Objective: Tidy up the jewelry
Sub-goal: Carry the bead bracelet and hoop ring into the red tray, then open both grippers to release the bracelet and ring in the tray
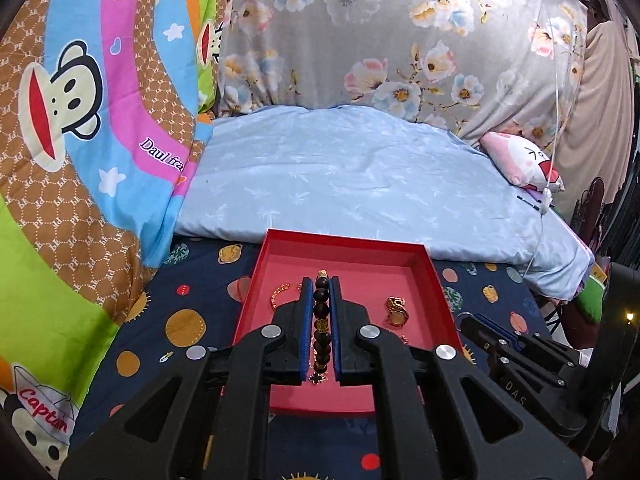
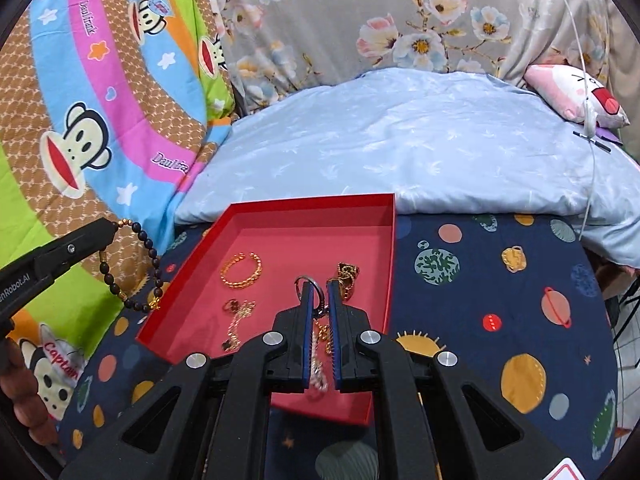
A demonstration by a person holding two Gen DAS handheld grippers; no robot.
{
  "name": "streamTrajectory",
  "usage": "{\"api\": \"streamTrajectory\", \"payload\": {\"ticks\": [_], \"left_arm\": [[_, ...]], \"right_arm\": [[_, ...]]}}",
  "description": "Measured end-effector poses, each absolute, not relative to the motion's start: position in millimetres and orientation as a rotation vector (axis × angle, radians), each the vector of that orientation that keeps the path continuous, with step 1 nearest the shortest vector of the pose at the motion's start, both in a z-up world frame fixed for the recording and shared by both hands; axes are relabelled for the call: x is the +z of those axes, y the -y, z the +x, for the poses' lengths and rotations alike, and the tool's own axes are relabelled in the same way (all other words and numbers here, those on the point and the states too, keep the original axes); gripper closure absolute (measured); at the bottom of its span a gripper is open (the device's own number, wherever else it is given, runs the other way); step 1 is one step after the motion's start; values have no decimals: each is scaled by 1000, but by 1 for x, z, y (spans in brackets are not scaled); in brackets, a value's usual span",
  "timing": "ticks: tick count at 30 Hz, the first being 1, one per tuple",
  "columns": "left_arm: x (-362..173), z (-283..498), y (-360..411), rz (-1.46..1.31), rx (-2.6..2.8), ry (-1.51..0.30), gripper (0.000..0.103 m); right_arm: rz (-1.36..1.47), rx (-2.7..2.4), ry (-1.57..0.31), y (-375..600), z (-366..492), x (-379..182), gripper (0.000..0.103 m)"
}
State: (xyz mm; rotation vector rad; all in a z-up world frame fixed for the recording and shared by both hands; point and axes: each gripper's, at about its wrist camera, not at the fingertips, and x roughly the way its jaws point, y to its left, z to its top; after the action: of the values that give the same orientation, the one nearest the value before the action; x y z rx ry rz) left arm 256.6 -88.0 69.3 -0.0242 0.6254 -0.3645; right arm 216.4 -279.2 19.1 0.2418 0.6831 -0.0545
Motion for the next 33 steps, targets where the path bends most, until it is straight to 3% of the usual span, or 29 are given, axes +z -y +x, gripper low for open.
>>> {"api": "streamTrajectory", "payload": {"ticks": [16, 19, 21, 33], "left_arm": [[30, 289, 88, -22, -322, -691, 95], [28, 288, 87, -24, -315, -689, 81], [29, 286, 85, -26, -295, -682, 63], [35, 257, 66, -46, -276, -682, 60]], "right_arm": [[246, -65, -730, 283, 241, -9, 93], [248, -70, -724, 283, 239, -7, 87], [256, -71, -715, 284, 236, -4, 82], [308, -73, -688, 286, 181, 11, 82]]}}
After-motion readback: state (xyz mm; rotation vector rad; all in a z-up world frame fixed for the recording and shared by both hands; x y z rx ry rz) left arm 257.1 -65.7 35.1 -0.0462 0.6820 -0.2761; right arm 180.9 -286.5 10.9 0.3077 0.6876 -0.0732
